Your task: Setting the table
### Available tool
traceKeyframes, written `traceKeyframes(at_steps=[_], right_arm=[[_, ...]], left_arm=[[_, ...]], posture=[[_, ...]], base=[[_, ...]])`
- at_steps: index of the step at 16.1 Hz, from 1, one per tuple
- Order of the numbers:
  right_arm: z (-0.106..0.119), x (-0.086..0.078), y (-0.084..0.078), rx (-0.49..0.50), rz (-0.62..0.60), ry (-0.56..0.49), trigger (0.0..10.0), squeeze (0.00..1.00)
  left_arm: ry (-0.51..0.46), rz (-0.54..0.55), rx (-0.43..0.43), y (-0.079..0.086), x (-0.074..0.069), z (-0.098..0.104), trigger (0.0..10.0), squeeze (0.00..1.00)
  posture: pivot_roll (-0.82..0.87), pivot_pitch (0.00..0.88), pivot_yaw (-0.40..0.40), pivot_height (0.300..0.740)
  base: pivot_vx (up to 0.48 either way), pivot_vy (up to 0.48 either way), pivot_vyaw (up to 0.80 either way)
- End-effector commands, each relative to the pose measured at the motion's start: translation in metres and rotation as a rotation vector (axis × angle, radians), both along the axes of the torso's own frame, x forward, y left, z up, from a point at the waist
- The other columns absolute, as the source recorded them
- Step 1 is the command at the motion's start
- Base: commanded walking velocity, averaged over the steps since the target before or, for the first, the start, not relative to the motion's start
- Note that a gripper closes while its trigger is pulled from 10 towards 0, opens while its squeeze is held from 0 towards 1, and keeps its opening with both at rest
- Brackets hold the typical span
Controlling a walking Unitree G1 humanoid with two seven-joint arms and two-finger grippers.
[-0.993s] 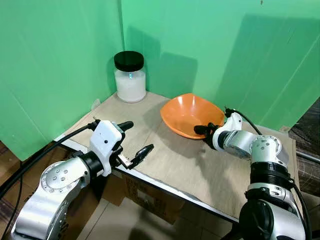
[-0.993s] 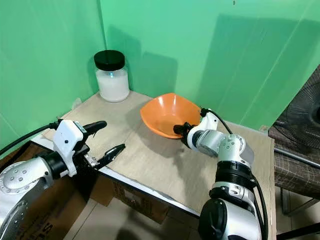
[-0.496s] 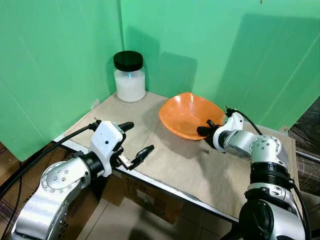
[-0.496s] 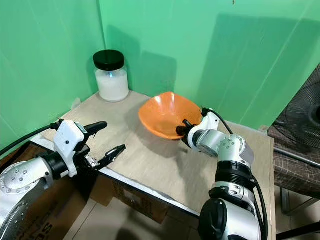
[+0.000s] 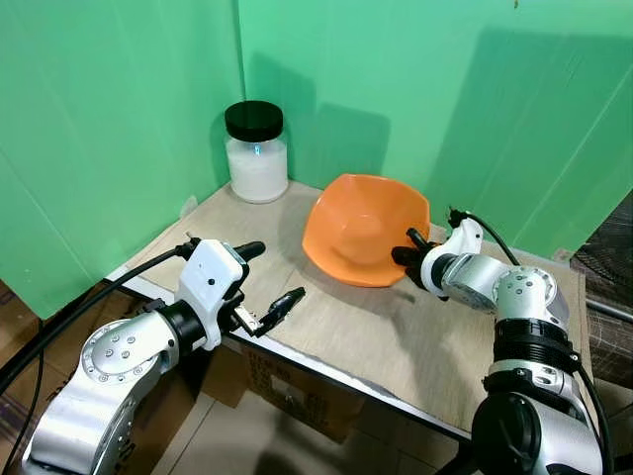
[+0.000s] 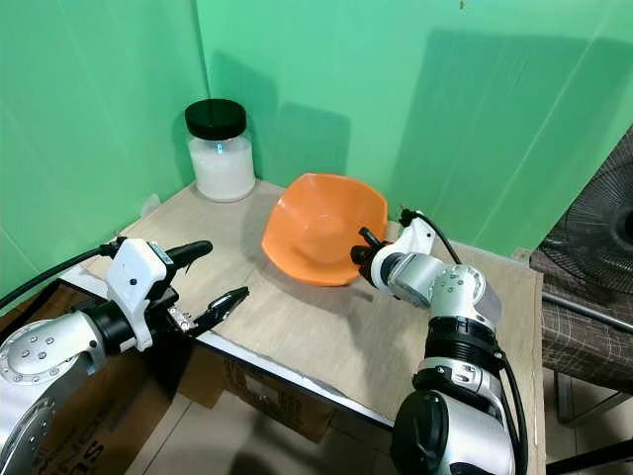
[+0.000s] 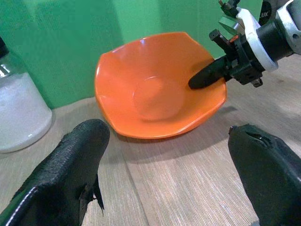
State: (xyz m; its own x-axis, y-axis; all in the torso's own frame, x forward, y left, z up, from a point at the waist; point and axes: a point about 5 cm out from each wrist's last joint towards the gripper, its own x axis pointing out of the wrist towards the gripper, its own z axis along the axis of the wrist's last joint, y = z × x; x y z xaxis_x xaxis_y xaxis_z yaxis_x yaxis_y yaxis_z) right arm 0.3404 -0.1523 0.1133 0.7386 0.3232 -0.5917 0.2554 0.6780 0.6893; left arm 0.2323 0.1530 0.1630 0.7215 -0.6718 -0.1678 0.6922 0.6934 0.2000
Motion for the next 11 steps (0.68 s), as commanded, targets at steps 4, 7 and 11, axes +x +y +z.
traceKeyframes(at_steps=[4,7,11], right_arm=[[0.029,0.007,-0.009,0.053,-0.08,-0.174,0.0,0.0],[0.073,-0.006,-0.023,-0.182,-0.03,-0.526,0.0,0.0],[0.089,-0.041,-0.014,-0.361,0.061,-0.769,10.0,0.0]], left_arm=[[0.0,0.004,0.009,0.0,-0.001,0.001,10.0,0.75],[-0.049,0.138,-0.023,0.007,0.003,0.008,10.0,0.75],[-0.101,0.337,-0.066,0.003,0.011,0.011,10.0,0.71]], posture=[[0.02,0.0,-0.055,0.74],[0.02,0.0,-0.053,0.74],[0.0,0.0,-0.043,0.74]], base=[[0.0,0.0,0.0],[0.0,0.0,0.0],[0.0,0.0,0.0]])
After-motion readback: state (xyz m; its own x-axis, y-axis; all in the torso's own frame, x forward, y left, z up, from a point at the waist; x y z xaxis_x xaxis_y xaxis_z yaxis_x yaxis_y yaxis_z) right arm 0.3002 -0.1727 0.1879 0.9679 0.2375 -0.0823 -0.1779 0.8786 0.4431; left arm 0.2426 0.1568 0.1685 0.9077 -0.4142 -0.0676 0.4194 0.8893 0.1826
